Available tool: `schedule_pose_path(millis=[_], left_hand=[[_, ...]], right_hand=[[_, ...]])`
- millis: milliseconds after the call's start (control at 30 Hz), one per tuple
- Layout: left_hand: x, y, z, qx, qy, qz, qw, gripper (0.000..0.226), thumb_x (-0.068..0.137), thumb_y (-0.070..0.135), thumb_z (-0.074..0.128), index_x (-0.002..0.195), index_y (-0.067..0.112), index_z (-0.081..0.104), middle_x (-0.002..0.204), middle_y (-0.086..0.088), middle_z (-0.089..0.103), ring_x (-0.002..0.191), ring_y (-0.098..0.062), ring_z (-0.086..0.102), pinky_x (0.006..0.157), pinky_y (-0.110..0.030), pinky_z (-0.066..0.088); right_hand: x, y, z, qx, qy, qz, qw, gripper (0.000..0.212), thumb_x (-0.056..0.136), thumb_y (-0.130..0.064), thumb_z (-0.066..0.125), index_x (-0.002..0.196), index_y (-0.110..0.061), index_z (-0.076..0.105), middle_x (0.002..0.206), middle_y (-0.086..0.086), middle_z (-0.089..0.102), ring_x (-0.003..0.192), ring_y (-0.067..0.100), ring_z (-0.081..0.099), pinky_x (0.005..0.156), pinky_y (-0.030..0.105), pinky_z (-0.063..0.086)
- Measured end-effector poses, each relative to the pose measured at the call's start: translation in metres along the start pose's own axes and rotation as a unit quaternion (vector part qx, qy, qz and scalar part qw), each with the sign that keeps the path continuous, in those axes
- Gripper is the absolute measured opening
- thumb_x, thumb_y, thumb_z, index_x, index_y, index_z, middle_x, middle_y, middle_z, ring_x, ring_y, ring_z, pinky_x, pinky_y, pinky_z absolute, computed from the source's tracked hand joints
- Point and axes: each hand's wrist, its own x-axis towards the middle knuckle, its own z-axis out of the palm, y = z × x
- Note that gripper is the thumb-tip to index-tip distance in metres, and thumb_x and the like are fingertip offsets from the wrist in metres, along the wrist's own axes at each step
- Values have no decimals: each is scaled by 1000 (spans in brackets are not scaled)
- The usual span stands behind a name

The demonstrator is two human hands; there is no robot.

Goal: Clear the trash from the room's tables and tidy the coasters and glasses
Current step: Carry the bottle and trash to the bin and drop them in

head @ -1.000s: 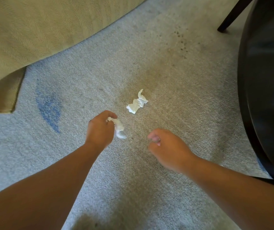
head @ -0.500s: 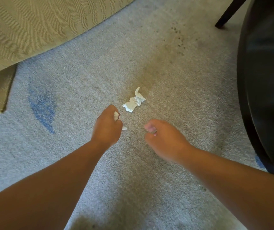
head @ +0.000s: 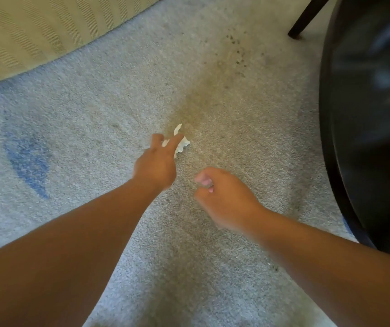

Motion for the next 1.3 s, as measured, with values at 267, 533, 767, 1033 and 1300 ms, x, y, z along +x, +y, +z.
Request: schedule_pose_path(millis=[267, 533, 767, 1033, 1300], left_hand=[[14, 6, 8, 71, -31, -7, 997, 39, 91, 12, 55, 127, 18, 39, 121, -11, 33, 75, -25, 50, 60, -36, 44], [7, -5, 2, 31, -65, -36, 997, 10, 89, 19, 57, 97, 15, 52, 75, 3, 49, 71, -19, 51, 56, -29, 36], [-18, -7, -34, -28, -17, -30, 999, 15, 86, 16, 56, 76, 12, 47, 79, -4, 50, 59, -12, 43, 46, -26, 27], [-97, 43, -126, -127, -38, -38, 990, 5, 91, 25, 52, 93, 21, 53, 70, 3, 57, 53, -11, 51, 44, -23, 32], [-178, 128, -263, -89, -35, 7, 995, 41, 93, 48, 47, 69, 15, 53, 56, 0, 53, 47, -13, 43, 43, -26, 30]], right_hand=[[3, -7, -8, -29, 28, -2, 999, 37, 92, -33, 48, 129, -27, 50, 122, -7, 53, 85, 4, 55, 77, 29, 49], [-2, -12, -6, -45, 22, -9, 999, 35, 93, -33, 48, 127, -28, 50, 125, -5, 52, 91, 4, 55, 81, 30, 49], [-17, -36, -14, -38, 17, -16, 999, 37, 93, -33, 48, 129, -28, 49, 126, -5, 52, 89, 8, 58, 79, 32, 51], [-96, -98, -57, 13, -7, -14, 1000, 33, 93, -34, 51, 125, -26, 51, 128, -5, 50, 99, 12, 56, 85, 35, 50], [-215, -175, -143, 50, 7, -13, 999, 35, 91, -36, 49, 125, -28, 50, 127, -7, 51, 98, 8, 56, 82, 26, 44]])
